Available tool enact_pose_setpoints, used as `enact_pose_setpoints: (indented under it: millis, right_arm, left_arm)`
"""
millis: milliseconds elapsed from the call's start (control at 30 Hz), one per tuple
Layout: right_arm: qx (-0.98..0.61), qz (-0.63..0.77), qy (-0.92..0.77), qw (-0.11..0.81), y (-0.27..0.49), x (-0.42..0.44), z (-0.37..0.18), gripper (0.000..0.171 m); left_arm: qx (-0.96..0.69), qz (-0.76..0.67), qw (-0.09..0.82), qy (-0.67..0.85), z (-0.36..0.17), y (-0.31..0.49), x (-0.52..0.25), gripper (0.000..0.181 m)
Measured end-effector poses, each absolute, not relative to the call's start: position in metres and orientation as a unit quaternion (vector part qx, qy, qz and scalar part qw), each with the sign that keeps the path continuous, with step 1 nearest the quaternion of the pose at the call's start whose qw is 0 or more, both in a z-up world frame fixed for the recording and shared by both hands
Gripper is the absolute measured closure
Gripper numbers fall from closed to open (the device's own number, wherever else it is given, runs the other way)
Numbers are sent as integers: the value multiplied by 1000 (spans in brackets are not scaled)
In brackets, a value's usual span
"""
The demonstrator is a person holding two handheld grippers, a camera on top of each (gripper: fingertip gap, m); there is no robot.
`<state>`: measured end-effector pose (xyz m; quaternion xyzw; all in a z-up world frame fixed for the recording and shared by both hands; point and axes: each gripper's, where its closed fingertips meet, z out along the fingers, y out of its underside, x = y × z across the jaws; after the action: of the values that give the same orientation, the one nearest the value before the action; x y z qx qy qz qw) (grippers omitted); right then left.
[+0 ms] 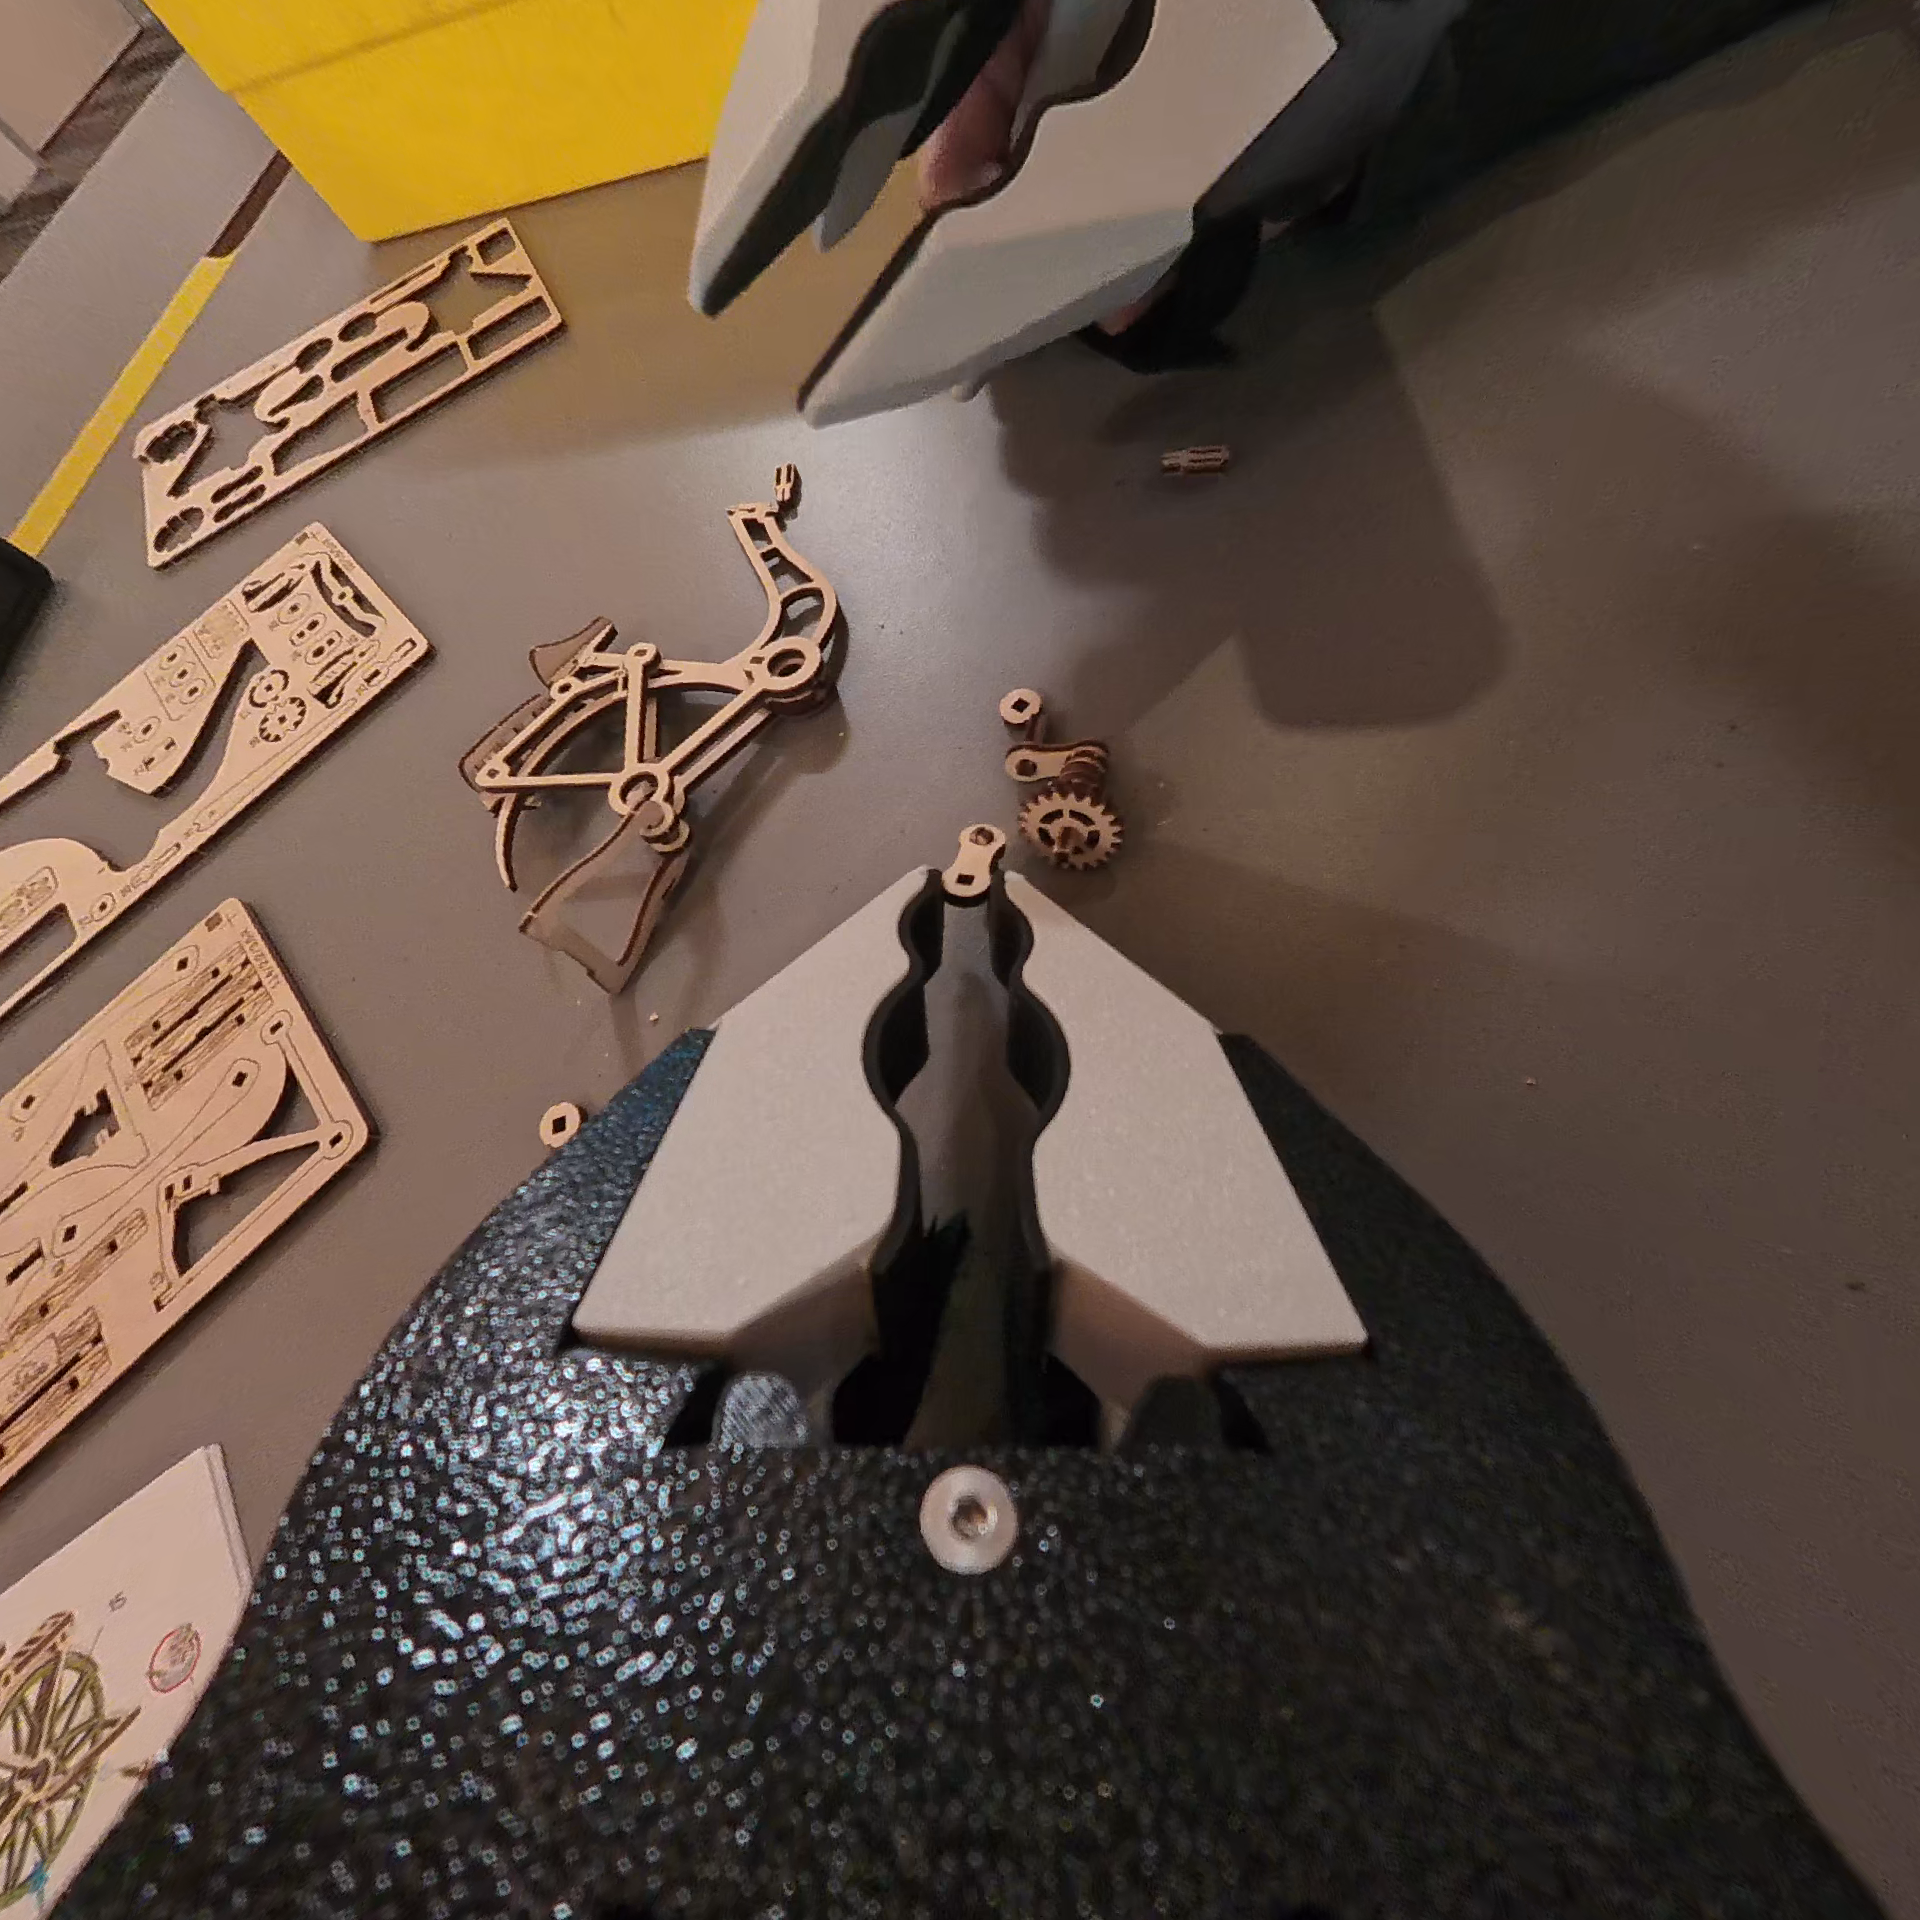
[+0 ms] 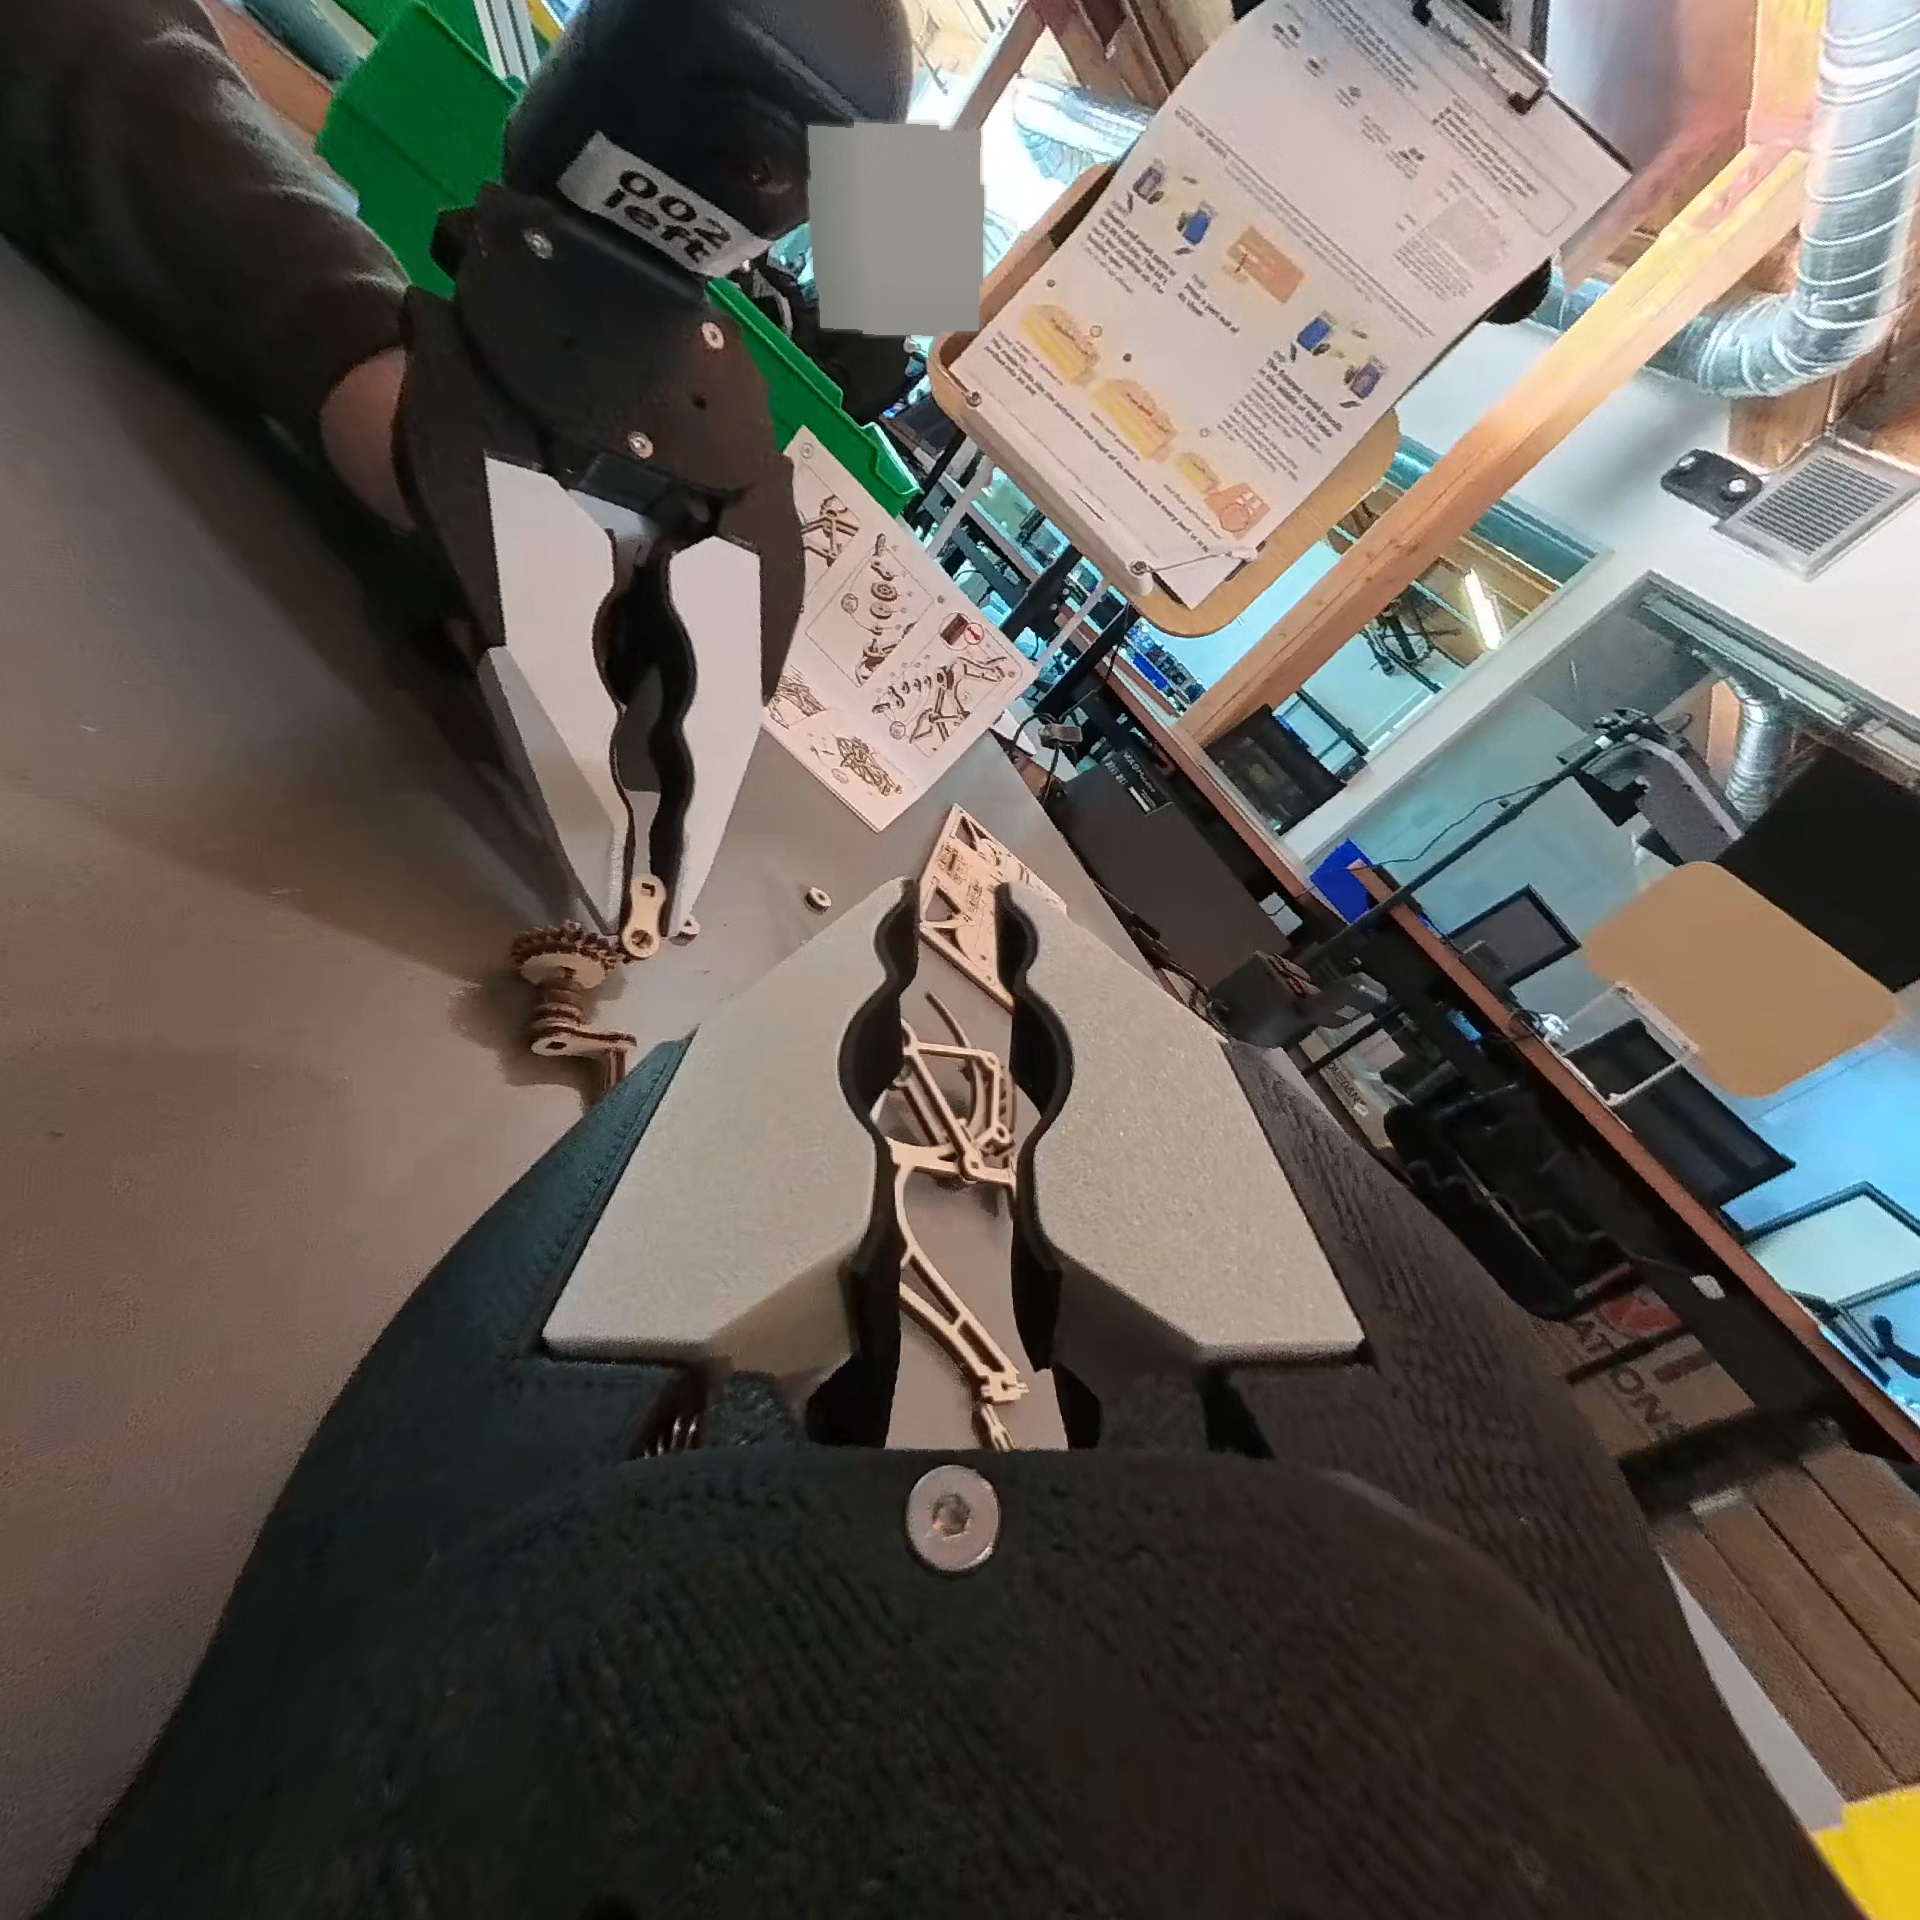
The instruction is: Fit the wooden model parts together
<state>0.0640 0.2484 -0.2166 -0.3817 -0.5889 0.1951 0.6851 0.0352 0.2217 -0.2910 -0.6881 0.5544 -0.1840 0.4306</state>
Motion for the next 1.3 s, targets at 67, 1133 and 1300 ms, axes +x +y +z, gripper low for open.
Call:
enact_pose_setpoints:
  millis: [67,1133,1300]
  right_arm:
    - [-380,196,-594,681,247,64,-218,158]
    - [-360,195,-625,665,236,63,-226,162]
    - [-358,192,-624,667,236,63,-226,163]
  left_arm:
    - [-686,-179,435,555,-290,222,35,175]
    - [-704,-197,417,541,-293,221,30,175]
    - [-699,-197,418,545,-293,220,31,175]
